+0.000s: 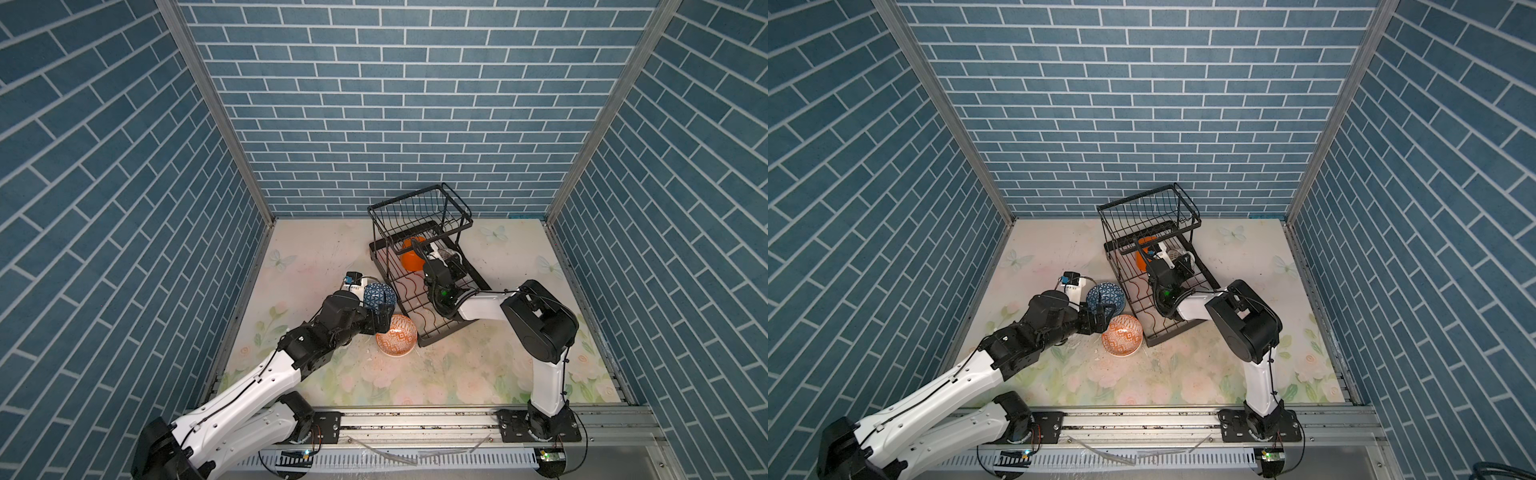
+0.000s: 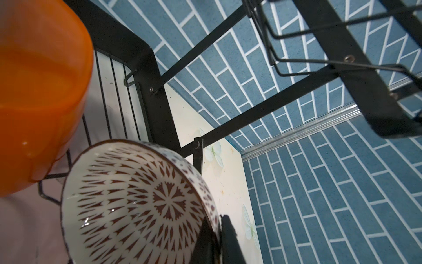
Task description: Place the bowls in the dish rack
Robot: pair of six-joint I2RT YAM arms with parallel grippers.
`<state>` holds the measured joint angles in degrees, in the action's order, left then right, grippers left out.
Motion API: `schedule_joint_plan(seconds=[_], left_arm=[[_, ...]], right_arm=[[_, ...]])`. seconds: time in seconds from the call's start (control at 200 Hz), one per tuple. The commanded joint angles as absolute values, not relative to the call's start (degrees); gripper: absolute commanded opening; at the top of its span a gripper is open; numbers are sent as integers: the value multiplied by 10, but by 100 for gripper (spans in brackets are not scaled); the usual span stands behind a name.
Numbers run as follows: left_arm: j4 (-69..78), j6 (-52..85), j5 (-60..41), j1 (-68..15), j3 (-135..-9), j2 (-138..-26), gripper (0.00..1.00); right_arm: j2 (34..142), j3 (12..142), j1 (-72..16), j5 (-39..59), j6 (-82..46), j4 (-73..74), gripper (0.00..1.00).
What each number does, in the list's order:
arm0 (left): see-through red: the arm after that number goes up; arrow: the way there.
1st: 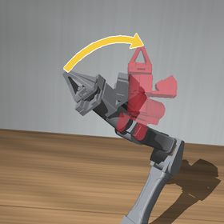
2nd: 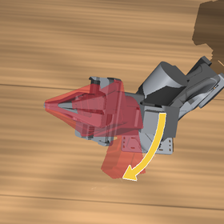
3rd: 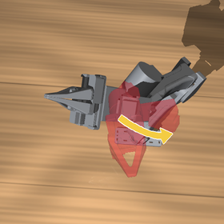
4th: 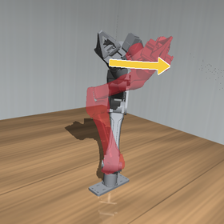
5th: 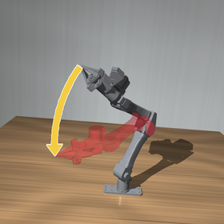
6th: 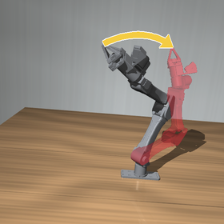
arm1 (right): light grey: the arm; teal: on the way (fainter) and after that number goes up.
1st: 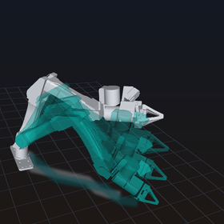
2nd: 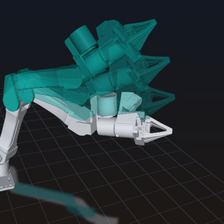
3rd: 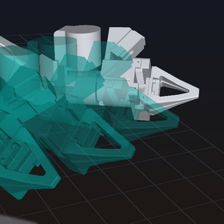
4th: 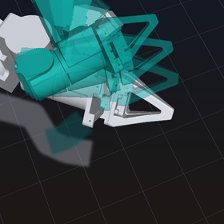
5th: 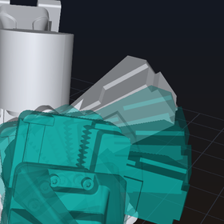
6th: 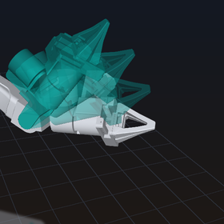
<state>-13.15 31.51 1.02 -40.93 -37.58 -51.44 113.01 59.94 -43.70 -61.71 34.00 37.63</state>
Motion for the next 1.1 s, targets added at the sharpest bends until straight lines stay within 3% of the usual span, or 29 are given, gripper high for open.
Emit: schedule_joint_plan(seconds=[0.0, 1.01, 1.095], left_arm=[[-137, 316, 13, -406, -380, -511, 100], [-134, 324, 16, -406, -372, -510, 100], [-134, 323, 15, -406, -372, -511, 100]], right_arm=[[1139, 597, -434, -639, 366, 436, 0], [1172, 599, -462, -607, 380, 422, 0], [1164, 599, -462, -599, 359, 399, 7]])
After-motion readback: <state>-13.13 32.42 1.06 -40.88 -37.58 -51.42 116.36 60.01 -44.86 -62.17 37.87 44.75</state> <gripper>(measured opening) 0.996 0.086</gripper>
